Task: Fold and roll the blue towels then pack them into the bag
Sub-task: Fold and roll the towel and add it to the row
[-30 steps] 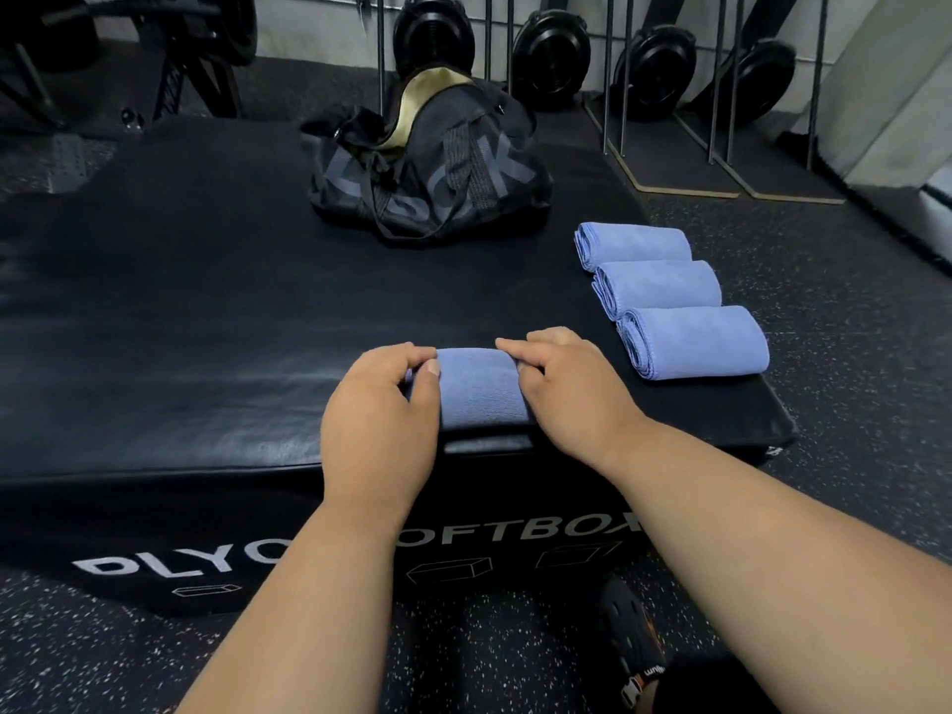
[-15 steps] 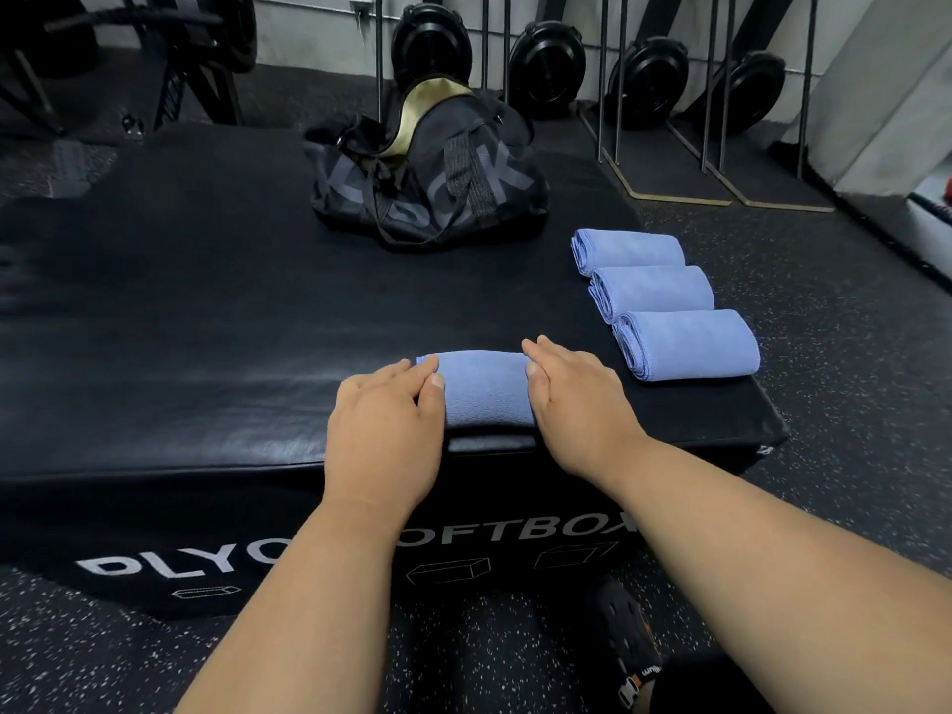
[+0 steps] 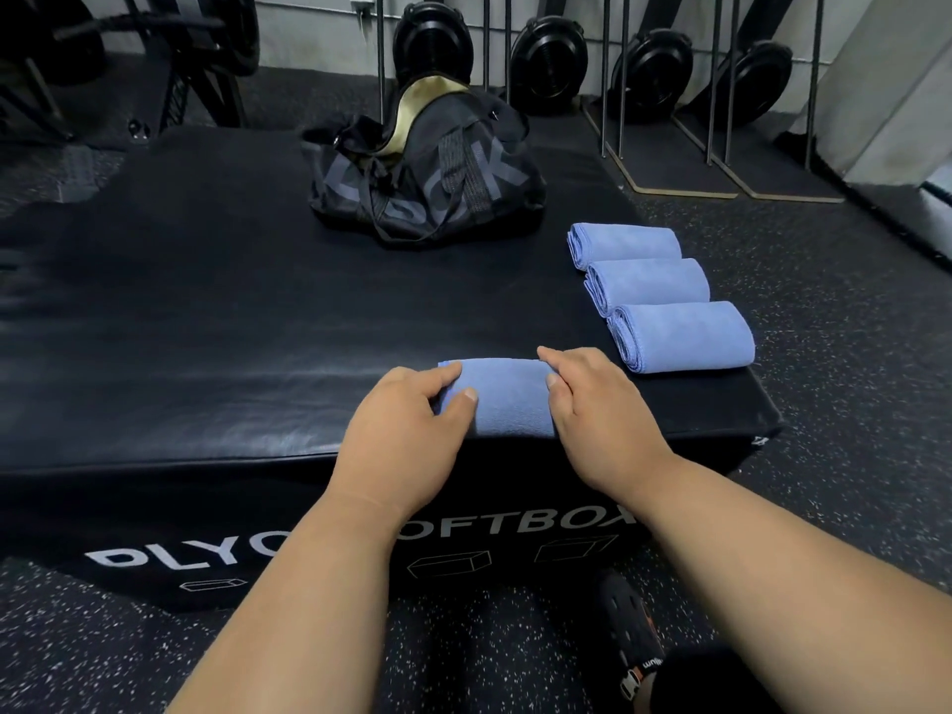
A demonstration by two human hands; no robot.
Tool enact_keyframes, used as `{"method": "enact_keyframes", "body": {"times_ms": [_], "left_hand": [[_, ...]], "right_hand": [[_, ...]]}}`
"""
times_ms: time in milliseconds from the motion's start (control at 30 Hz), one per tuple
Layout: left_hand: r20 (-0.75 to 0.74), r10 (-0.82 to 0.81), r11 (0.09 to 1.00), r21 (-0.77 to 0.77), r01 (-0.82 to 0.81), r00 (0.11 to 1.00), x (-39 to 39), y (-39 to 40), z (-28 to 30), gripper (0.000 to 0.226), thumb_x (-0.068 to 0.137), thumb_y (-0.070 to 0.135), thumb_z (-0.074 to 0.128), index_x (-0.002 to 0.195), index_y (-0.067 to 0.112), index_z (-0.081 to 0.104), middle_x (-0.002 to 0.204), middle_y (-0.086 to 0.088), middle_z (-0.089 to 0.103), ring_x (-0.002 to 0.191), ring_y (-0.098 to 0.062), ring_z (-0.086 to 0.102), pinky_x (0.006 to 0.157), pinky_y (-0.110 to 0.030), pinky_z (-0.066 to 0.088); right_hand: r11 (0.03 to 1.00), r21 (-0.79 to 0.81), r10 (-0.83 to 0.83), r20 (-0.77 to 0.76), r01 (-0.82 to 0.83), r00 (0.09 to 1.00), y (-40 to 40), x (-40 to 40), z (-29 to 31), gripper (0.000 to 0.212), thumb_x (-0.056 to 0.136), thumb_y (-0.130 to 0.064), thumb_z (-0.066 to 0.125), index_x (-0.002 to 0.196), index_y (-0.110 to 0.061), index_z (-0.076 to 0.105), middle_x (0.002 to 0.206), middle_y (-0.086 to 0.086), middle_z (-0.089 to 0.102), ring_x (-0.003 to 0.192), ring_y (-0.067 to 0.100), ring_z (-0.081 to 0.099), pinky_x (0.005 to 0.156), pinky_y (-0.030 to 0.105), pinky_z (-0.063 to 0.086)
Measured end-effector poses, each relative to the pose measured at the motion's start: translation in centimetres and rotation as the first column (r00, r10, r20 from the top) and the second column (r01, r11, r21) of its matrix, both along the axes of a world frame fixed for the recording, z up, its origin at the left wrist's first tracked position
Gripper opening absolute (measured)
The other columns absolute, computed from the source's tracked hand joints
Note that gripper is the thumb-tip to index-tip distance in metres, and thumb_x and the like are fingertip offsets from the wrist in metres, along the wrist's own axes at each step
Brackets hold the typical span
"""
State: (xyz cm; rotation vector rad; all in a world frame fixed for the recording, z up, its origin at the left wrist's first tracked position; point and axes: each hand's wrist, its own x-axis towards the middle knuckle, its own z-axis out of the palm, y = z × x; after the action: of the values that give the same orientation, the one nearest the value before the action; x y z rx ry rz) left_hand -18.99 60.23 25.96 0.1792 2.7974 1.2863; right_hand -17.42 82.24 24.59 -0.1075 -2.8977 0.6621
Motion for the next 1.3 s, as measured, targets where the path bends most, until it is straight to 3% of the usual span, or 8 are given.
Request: {"method": "enact_keyframes", "body": {"times_ms": [133, 267, 467, 600, 700, 867, 1133, 1300], "left_hand": [[0.03, -0.119, 0.993, 0.028, 0.118, 0.992, 1.1, 2.1, 0.1, 0.058, 0.095, 0.053, 0.063, 0.151, 0.044, 0.051, 0.115, 0.02, 0.054, 0.107, -0.001, 0.058, 0.094, -0.024, 0.046], [0.014, -0.206, 0.978, 0.04, 0.205, 0.978, 2.2, 4.9, 0.3, 0.062, 0.094, 0.05, 0.067, 0.153, 0.041, 0.048, 0.117, 0.017, 0.055, 0.113, -0.004, 0.058, 0.101, -0.028, 0.048], [0.032, -0.265, 0.964, 0.046, 0.263, 0.964, 3.0, 9.3, 0.0, 0.068, 0.096, 0.047, 0.066, 0.159, 0.036, 0.042, 0.126, 0.02, 0.051, 0.119, 0.001, 0.051, 0.094, -0.011, 0.034], [0.033, -0.293, 0.956, 0.031, 0.292, 0.956, 2.9, 11.5, -0.2, 0.068, 0.096, 0.044, 0.068, 0.159, 0.035, 0.043, 0.122, 0.021, 0.05, 0.119, 0.0, 0.049, 0.096, -0.01, 0.035], [0.029, -0.338, 0.941, 0.023, 0.338, 0.941, 3.1, 13.4, -0.6, 0.068, 0.095, 0.042, 0.069, 0.158, 0.036, 0.045, 0.121, 0.02, 0.052, 0.12, -0.002, 0.05, 0.107, -0.021, 0.042], [0.002, -0.376, 0.926, -0.027, 0.376, 0.927, 2.9, 15.6, -1.6, 0.078, 0.089, 0.053, 0.064, 0.161, 0.037, 0.038, 0.122, 0.026, 0.046, 0.125, -0.006, 0.043, 0.114, -0.029, 0.039], [-0.045, -0.365, 0.931, -0.047, 0.363, 0.93, 2.2, 17.6, -1.6, 0.074, 0.093, 0.048, 0.071, 0.16, 0.038, 0.041, 0.119, 0.026, 0.048, 0.121, -0.007, 0.046, 0.11, -0.029, 0.041], [-0.13, -0.254, 0.966, 0.006, 0.257, 0.958, 3.3, 19.4, -1.1, 0.068, 0.085, 0.047, 0.079, 0.148, 0.038, 0.057, 0.108, 0.023, 0.06, 0.105, 0.001, 0.057, 0.093, -0.017, 0.047]], "right_hand": [[0.993, 0.068, -0.087, -0.165, 0.099, 0.982, 2.4, 2.1, -0.5, 0.037, 0.106, -0.022, 0.054, 0.14, -0.023, 0.067, 0.144, 0.007, 0.059, 0.13, 0.03, 0.054, 0.11, 0.05, 0.044], [0.972, 0.124, -0.148, -0.341, 0.2, 0.928, 5.3, 3.1, -0.7, 0.031, 0.095, -0.029, 0.06, 0.12, -0.027, 0.078, 0.12, 0.003, 0.067, 0.107, 0.036, 0.061, 0.09, 0.05, 0.048], [0.969, 0.152, -0.112, -0.427, 0.193, 0.897, 9.7, 3.8, -0.3, 0.023, 0.087, -0.014, 0.063, 0.099, -0.025, 0.08, 0.089, 0.005, 0.062, 0.077, 0.037, 0.059, 0.072, 0.049, 0.051], [0.977, 0.137, -0.087, -0.436, 0.162, 0.896, 11.4, 4.6, 0.0, 0.023, 0.09, -0.023, 0.057, 0.099, -0.022, 0.079, 0.09, 0.004, 0.066, 0.081, 0.037, 0.06, 0.072, 0.05, 0.05], [0.978, 0.159, -0.048, -0.445, 0.132, 0.894, 12.0, 5.9, -0.2, 0.025, 0.09, -0.038, 0.062, 0.103, -0.022, 0.077, 0.098, 0.002, 0.066, 0.088, 0.034, 0.058, 0.076, 0.046, 0.046], [0.985, 0.115, -0.062, -0.441, 0.125, 0.895, 14.2, 6.6, -1.4, 0.039, 0.088, -0.053, 0.066, 0.114, -0.025, 0.077, 0.11, 0.001, 0.064, 0.097, 0.03, 0.058, 0.084, 0.046, 0.046], [0.987, 0.076, -0.097, -0.427, 0.143, 0.899, 15.8, 6.3, -1.8, 0.043, 0.089, -0.059, 0.065, 0.119, -0.03, 0.076, 0.113, -0.001, 0.062, 0.104, 0.024, 0.051, 0.088, 0.042, 0.038], [0.993, 0.069, -0.058, -0.453, 0.1, 0.89, 17.1, 6.8, -1.8, 0.041, 0.087, -0.055, 0.069, 0.114, -0.026, 0.077, 0.108, 0.0, 0.061, 0.099, 0.027, 0.055, 0.087, 0.045, 0.042]]}}
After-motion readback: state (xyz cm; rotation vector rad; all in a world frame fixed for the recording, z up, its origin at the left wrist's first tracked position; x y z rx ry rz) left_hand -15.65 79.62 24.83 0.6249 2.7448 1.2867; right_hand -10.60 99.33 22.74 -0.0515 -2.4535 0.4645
